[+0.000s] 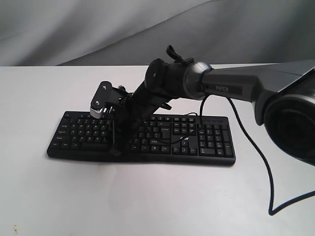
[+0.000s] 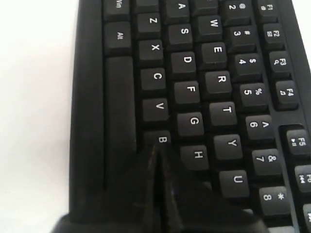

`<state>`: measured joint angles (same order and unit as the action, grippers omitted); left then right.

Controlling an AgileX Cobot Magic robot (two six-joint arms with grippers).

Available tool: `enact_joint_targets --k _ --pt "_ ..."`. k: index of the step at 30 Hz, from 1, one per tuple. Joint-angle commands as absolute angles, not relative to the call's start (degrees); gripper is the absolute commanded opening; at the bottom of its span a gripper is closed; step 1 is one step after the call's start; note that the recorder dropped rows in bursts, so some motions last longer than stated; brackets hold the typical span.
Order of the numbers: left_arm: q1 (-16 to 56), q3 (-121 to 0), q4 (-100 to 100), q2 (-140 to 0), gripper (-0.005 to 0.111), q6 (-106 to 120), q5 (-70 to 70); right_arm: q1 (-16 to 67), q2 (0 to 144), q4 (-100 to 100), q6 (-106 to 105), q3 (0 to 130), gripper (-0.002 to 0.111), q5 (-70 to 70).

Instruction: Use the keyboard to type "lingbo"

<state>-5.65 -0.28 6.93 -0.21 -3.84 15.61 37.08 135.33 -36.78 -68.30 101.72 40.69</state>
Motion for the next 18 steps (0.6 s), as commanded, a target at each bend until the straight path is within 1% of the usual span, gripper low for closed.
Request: enact_joint_targets --k 1,8,13,18 --pt "-5.71 0.0 6.71 0.0 0.001 -3.96 15.22 37.16 136.31 -36.14 -67.85 102.09 0.0 40.56" --pt "-5.71 0.0 6.71 0.0 0.001 -3.96 15.22 37.16 135.2 -35.55 -67.33 102.09 0.0 40.52" --pt "-5.71 0.0 6.71 0.0 0.001 -3.96 15.22 37.16 134.7 -36.47 -67.33 102.36 0.0 37.37" --pt "-5.71 0.0 6.71 0.0 0.001 -3.96 15.22 37.26 136.26 -36.47 -65.64 107.53 0.0 40.38"
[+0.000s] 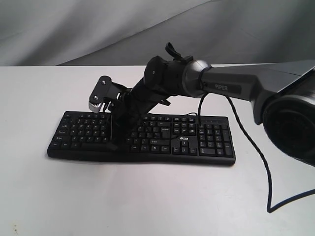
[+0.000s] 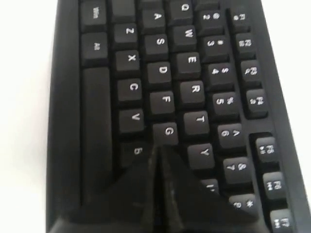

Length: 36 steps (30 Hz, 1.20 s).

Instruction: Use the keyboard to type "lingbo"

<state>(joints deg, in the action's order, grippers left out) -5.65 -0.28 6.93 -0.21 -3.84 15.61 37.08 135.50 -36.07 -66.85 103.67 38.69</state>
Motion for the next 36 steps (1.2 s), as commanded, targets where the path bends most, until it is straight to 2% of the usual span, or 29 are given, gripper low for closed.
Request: enact_joint_targets --k 1,36 --pt "-5.71 0.0 6.71 0.0 0.001 -3.96 15.22 37.26 136.51 -36.47 -65.51 108.31 0.0 40.79" --pt "-5.71 0.0 6.71 0.0 0.001 -3.96 15.22 38.07 140.57 -38.64 -65.98 110.09 0.0 37.82"
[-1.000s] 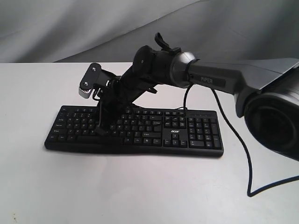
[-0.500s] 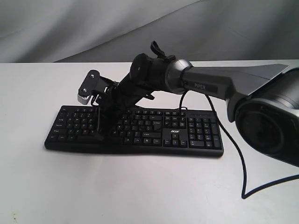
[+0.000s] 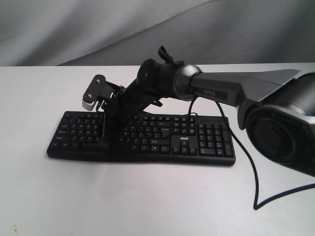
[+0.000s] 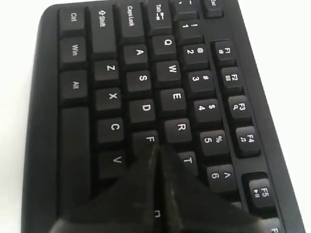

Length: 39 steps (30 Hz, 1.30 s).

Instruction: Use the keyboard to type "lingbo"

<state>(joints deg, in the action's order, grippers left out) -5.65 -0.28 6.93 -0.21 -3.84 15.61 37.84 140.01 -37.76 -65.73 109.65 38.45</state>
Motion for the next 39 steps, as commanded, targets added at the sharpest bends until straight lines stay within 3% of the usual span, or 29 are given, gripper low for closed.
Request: enact_joint_targets --k 1,14,39 --pt "-5.71 0.0 6.71 0.0 0.001 -3.96 15.22 38.07 140.9 -38.64 -66.13 110.09 0.0 37.82" --pt "-5.71 0.0 6.71 0.0 0.001 -3.96 15.22 38.29 137.56 -35.94 -64.62 110.09 0.0 45.2" --pt "-5.71 0.0 6.71 0.0 0.001 -3.96 15.22 38.41 139.41 -34.01 -64.29 108.71 0.0 43.64"
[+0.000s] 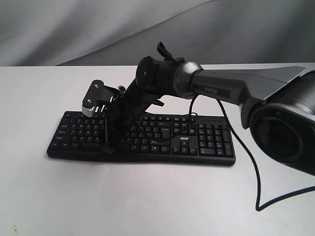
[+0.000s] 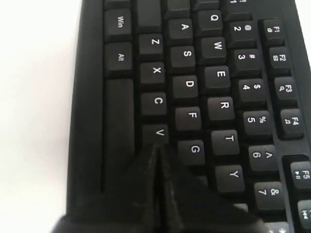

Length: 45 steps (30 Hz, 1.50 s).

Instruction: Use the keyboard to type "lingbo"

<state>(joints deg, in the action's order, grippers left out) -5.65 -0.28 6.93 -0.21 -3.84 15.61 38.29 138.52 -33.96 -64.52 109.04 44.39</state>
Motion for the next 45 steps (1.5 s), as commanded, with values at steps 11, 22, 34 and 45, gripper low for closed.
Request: enact_joint_targets --k 11,22,34,45 --pt "-5.71 0.0 6.71 0.0 0.001 -3.96 15.22 37.77 136.57 -31.2 -63.24 108.71 0.0 44.26" --pt "-5.71 0.0 6.71 0.0 0.001 -3.96 15.22 33.34 134.46 -25.49 -58.46 106.61 0.0 45.69" --pt "-5.71 0.0 6.71 0.0 0.001 -3.96 15.22 32.71 134.6 -27.13 -58.43 106.07 0.0 45.47" --pt "-5.71 0.0 6.71 0.0 0.001 -3.96 15.22 32.64 135.41 -27.21 -58.61 105.79 0.0 44.12"
